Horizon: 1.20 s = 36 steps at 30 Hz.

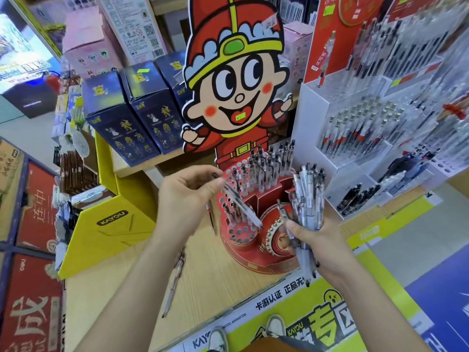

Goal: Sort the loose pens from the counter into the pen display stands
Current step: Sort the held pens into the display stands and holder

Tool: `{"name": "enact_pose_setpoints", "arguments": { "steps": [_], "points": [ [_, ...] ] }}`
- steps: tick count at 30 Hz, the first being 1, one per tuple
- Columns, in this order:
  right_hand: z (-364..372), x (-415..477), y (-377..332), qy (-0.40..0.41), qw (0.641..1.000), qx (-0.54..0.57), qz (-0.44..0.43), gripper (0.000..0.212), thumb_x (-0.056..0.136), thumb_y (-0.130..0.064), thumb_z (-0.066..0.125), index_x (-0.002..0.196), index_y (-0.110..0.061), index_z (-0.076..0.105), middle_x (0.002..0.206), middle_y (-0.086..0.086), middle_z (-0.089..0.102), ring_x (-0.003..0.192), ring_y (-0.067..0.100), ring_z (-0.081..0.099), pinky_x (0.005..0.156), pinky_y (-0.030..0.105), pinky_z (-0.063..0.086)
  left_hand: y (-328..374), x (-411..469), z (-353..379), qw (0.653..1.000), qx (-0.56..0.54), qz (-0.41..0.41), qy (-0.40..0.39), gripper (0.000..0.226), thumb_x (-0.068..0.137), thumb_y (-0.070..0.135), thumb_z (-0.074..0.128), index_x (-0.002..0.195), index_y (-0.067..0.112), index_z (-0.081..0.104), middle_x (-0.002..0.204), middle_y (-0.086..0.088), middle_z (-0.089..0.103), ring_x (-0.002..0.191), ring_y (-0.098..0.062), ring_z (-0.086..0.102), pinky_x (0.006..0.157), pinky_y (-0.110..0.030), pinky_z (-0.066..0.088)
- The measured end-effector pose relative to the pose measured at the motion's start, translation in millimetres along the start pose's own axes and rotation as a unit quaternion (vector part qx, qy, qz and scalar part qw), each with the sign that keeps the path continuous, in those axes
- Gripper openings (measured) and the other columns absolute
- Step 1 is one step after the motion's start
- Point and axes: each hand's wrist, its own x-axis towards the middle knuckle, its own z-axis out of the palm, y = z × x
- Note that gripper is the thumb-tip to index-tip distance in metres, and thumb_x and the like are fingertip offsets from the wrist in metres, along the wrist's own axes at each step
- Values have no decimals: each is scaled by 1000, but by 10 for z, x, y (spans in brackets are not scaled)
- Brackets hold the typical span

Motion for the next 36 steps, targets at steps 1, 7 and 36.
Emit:
{"name": "enact_pose_setpoints", "arguments": {
  "steps": [1,7,36],
  "points": [
    [-26,14,-3,17,1000,4,-5,7,88,-4,65,95,-4,64,76,13,69,59,22,64,56,32,55,-13,13,-37,999,30,14,4,17,79,11,75,81,27,73,78,7,72,76,-11,67,68,-21,54],
    [-59,73,9,33,999,12,1,7,88,-5,67,95,-6,65,73,12,65,65,24,63,67,41,53,-216,-22,44,991,132,13,-5,25,76,14,79,73,37,70,76,20,70,77,-1,65,71,-19,53],
    [77,-15,29,-42,984,-173,-24,9,93,-9,63,90,-13,56,63,-2,62,58,19,65,50,26,49,-541,-8,311,867,432,208,-135,22,83,35,70,97,19,74,89,5,49,91,-16,42,70,-34,47]
  ]
}}
